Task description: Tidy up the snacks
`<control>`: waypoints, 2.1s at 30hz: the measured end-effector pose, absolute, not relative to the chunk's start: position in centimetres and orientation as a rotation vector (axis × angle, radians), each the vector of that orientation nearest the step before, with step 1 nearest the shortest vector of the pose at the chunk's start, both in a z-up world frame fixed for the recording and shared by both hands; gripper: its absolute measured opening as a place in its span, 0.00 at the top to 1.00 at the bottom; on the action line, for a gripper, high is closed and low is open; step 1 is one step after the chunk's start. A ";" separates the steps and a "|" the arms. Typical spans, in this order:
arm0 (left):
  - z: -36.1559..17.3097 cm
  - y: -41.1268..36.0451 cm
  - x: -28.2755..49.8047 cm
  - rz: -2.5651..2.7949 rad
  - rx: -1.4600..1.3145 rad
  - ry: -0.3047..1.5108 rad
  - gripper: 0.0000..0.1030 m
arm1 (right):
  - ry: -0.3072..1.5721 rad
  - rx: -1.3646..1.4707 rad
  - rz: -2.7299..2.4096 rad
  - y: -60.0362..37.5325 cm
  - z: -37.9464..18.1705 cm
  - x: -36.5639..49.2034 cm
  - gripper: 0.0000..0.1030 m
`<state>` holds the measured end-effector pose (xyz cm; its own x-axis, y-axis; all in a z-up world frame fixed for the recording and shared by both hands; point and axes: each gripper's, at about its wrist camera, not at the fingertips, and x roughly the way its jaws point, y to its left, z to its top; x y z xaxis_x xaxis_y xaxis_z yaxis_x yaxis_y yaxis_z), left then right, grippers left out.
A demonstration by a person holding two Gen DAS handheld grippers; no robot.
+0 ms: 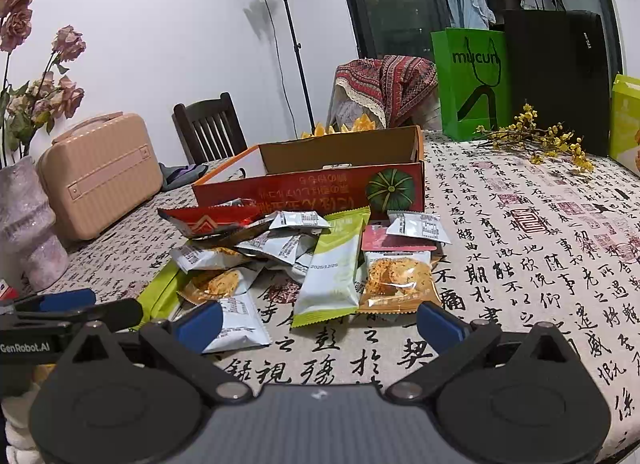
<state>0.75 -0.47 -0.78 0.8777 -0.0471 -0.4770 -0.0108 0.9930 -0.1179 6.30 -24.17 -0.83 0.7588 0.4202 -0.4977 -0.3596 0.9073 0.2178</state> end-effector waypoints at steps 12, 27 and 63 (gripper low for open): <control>-0.8 -0.5 0.7 -0.023 -0.124 0.497 0.00 | 0.568 0.107 0.422 -24.0 -0.8 6.2 0.00; -0.8 -0.6 0.5 -0.022 -0.129 0.497 0.00 | 0.565 0.107 0.422 -24.0 -0.8 6.1 0.00; -0.8 -0.3 0.6 -0.019 -0.134 0.502 0.00 | 0.567 0.107 0.423 -24.1 -0.8 6.1 0.00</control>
<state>0.60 -0.29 -0.82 0.8766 -0.0512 -0.4786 -0.0148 0.9910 -0.1331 6.06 -24.11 -0.79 0.7603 0.4169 -0.4981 -0.3587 0.9088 0.2132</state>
